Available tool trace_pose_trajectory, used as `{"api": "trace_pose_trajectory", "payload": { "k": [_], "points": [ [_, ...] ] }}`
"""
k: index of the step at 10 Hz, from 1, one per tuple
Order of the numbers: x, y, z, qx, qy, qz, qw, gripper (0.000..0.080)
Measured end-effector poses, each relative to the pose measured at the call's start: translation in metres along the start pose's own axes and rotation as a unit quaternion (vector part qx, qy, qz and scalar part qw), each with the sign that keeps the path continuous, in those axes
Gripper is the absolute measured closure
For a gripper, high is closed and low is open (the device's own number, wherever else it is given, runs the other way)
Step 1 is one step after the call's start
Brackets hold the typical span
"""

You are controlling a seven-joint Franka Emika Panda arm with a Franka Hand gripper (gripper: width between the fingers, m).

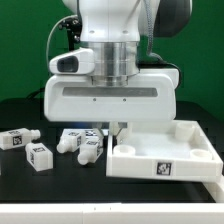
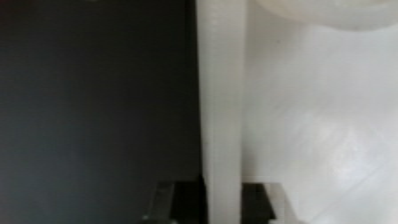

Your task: Assemble square table

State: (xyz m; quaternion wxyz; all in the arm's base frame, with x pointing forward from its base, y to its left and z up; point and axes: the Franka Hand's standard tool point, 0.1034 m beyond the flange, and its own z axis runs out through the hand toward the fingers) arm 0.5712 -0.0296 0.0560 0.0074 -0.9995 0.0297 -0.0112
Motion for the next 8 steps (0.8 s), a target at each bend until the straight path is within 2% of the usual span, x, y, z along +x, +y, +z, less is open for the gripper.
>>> {"api": "trace_pose_trajectory", "payload": {
  "k": [1,4,7,8],
  "points": [
    [0.003,0.005,0.007,-0.002,0.003,-0.017,1.0,0.0745],
    [0.001,0.002,0.008,-0.001,0.001,-0.02,1.0,0.0745],
    [-0.006,0.013,0.016,-0.006,-0.001,-0.048,0.999,0.0745],
    [-0.007,0.011,0.019,-0.006,0.001,-0.045,0.999,0.0745]
  ]
}}
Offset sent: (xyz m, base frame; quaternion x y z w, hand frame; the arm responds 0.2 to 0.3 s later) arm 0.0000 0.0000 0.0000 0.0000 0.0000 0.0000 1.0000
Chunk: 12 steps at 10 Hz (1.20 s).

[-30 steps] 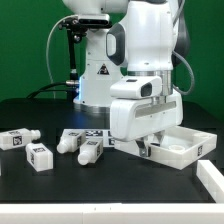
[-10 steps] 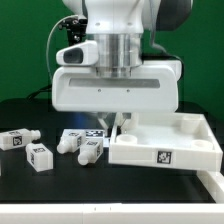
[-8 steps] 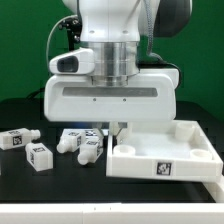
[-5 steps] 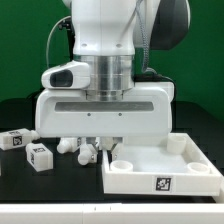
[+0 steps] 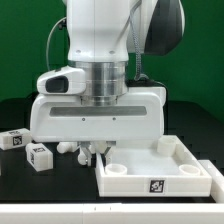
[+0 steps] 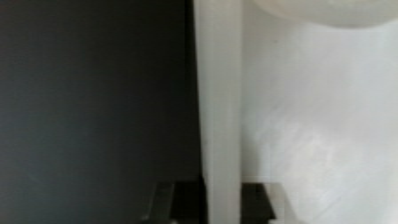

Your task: Assemble square table

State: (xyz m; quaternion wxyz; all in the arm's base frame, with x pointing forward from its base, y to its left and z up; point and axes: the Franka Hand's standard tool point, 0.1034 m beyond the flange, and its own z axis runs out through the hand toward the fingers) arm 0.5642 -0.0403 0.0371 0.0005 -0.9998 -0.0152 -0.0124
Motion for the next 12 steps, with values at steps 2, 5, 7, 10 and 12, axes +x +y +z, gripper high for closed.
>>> {"api": "trace_pose_trajectory", "payload": {
  "k": [2,5,7,10,12],
  "points": [
    [0.006,-0.009,0.009,-0.001,-0.002,0.008,1.0,0.0745],
    [0.015,-0.019,0.019,-0.003,0.001,0.03,1.0,0.0745],
    [0.015,-0.019,0.02,-0.003,0.001,0.031,1.0,0.0745],
    [0.014,-0.019,0.02,-0.003,0.001,0.03,1.0,0.0636],
    [0.014,-0.012,-0.001,0.003,-0.024,0.02,1.0,0.0499]
  ]
}}
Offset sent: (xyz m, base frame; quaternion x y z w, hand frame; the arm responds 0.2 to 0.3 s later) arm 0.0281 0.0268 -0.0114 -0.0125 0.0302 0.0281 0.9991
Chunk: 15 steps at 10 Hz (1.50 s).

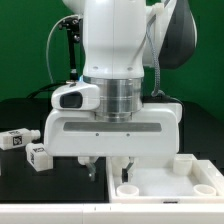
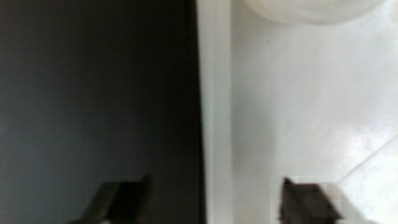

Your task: Assemble square table

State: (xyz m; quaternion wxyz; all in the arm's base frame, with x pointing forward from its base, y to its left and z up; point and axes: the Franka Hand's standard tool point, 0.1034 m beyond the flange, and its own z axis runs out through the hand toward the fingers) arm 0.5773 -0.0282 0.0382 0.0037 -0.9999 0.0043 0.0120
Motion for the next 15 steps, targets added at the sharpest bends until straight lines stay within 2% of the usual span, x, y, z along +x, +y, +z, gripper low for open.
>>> {"api": "trace_pose_trajectory", "payload": {
  "k": [1,2,3,4,7,9,10,11,12,15],
  "points": [
    [-0.001,0.012,-0.022,0.003,-0.012,-0.01,1.0,0.0304],
    [-0.006,0.026,-0.034,0.005,-0.026,-0.016,1.0,0.02],
    [-0.008,0.037,-0.045,0.008,-0.043,-0.021,0.999,0.0165],
    [-0.005,0.039,-0.049,0.007,-0.04,-0.019,0.999,0.0165],
    [-0.007,0.039,-0.045,0.008,-0.043,-0.062,0.997,0.0151],
    [-0.017,0.048,-0.036,-0.003,-0.055,-0.131,0.99,0.0151],
    [-0.026,0.057,-0.028,-0.019,-0.048,-0.185,0.981,0.0151],
    [-0.039,0.065,-0.022,-0.026,-0.039,-0.21,0.976,0.0151],
    [-0.043,0.068,-0.021,-0.018,-0.04,-0.2,0.979,0.0151],
    [-0.044,0.063,-0.017,-0.016,-0.051,-0.195,0.979,0.0151]
  ]
}}
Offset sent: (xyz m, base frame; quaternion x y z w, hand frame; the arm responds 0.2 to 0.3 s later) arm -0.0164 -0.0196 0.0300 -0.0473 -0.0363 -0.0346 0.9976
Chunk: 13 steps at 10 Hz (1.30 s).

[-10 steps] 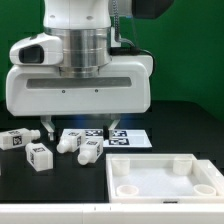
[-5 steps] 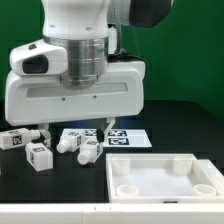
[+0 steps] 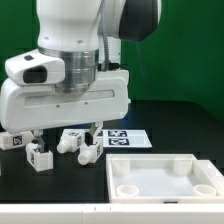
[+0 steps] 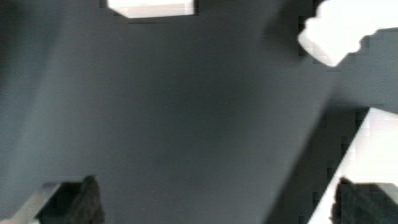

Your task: Assemble square table

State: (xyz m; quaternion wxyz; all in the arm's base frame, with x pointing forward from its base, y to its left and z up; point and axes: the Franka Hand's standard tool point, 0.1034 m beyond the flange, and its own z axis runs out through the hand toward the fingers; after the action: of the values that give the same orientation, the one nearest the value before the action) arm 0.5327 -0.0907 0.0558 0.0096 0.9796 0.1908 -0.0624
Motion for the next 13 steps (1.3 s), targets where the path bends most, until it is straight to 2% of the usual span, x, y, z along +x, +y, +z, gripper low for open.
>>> {"api": "trace_pose_trajectory", "payload": {
  "k": [1,3,7,9,11,13],
  "points": [
    [-0.003,-0.005,0.005,0.003,-0.006,0.019,1.0,0.0151],
    [-0.01,-0.037,0.0,0.009,-0.036,0.068,0.997,0.0151],
    [-0.012,-0.04,0.001,0.013,-0.04,0.084,0.996,0.0151],
    [-0.031,-0.046,0.003,0.037,-0.059,0.185,0.98,0.0151],
    [-0.043,-0.055,0.011,0.06,-0.069,0.227,0.97,0.0151],
    [-0.04,-0.054,0.01,0.059,-0.067,0.225,0.97,0.0151]
  ]
}}
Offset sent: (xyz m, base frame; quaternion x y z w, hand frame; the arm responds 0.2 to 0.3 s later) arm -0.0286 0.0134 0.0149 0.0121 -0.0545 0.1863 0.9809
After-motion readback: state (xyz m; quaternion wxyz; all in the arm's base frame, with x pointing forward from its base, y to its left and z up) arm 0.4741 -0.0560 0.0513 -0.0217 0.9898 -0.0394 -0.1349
